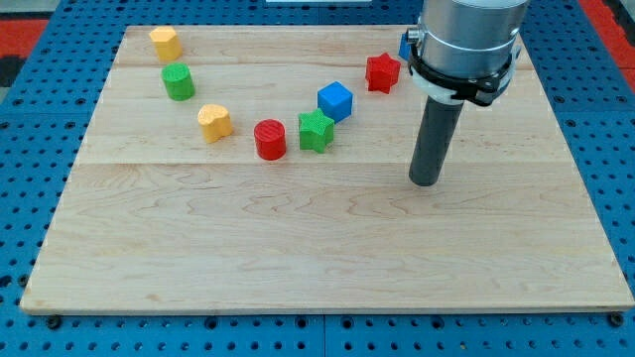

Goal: Slightly move red star towards left

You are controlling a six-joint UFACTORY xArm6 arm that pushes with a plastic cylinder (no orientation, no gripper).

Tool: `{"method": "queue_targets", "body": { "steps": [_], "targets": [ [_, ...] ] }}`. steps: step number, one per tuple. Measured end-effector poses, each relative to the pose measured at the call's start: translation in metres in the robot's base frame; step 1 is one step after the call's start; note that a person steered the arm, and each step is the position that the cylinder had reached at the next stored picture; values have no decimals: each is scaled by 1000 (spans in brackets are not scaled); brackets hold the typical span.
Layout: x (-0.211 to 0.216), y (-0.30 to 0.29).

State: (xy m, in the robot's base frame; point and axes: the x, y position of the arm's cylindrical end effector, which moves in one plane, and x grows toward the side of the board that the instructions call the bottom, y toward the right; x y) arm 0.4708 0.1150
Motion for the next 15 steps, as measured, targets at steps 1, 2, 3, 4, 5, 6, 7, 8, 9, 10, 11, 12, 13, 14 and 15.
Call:
{"method": "queue_targets", "body": {
  "steps": [1,2,3,4,5,6,7,8,9,10,11,12,13,14,15],
  "targets": [
    [-3,0],
    [-4,-19],
    [15,-73],
    [15,-108],
    [15,-146],
    [15,-147],
    [11,-132],
    [-20,-121],
    [-37,-61],
    [-80,2],
    [-132,4],
    [-181,2],
    [-188,-4],
    [-195,0],
    [-208,-34]
  ]
}}
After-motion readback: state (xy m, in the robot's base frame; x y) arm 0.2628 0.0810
